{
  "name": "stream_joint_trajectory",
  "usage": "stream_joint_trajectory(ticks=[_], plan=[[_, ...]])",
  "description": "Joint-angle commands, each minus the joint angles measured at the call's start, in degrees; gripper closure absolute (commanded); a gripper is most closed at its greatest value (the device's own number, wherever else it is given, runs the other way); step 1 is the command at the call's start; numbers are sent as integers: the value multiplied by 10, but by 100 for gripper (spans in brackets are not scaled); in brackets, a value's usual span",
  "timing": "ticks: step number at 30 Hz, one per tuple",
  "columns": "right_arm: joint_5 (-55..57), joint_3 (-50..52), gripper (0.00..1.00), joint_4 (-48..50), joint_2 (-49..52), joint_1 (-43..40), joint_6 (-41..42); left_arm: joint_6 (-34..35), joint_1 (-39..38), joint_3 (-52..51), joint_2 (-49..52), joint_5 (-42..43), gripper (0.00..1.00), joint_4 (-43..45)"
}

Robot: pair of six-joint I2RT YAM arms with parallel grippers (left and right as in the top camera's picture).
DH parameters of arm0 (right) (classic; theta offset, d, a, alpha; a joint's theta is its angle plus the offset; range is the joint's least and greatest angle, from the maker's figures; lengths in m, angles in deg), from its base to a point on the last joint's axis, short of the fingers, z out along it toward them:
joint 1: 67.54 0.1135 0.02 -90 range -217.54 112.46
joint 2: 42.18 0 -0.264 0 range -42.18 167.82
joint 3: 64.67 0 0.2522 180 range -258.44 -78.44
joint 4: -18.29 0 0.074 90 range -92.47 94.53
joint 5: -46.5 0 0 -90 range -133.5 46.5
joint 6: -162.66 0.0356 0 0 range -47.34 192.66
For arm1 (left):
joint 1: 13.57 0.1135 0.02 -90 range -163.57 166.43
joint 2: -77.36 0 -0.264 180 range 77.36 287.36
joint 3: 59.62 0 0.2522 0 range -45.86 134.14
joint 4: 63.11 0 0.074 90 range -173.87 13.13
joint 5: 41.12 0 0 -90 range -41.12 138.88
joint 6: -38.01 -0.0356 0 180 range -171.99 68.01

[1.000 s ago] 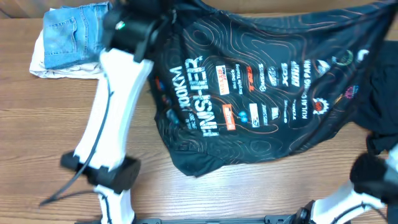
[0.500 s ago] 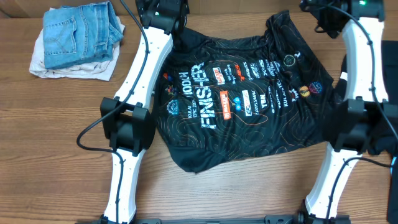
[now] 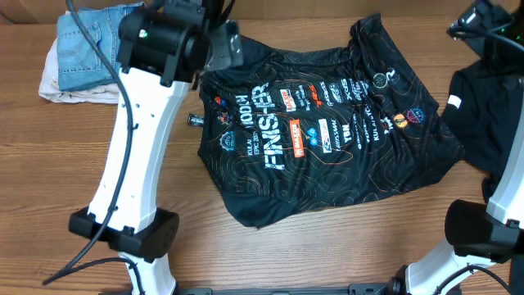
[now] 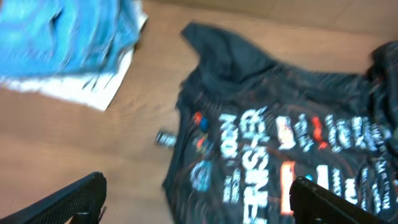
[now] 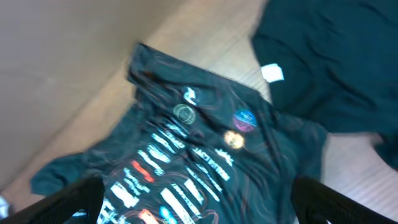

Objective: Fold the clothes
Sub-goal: 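Lay the flipped shirt flat on the table and release both grippers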

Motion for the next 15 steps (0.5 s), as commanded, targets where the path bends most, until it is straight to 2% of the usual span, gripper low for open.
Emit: stream_joint_trajectory(ticks=[1,3,7,8,12,13,15], plan=[[36,-5,0,-40,-37,-1,16,68,-14,3,-66,-48,3,-45],[34,0,0,-39,-45,-1,-5,79,-36,0,-92,-58,3,-82],[37,3,0,-39,-47,-11,-8,74,-83,-55,-127,-7,2,-82],[37,9,0,-39,-48,-25,-12,82,-92,-89,-141,-6,2,-82],[35,58,0,-39,-66,-92,-19,195,-95,-289,-222,-8,0,-81],[20,84,0,-39,-71,-112,-29,222,-98,-356,-246,9,0,-77],[-9,119,0,-39,-73,-133,-36,231,-107,-436,-264,54,0,-55]])
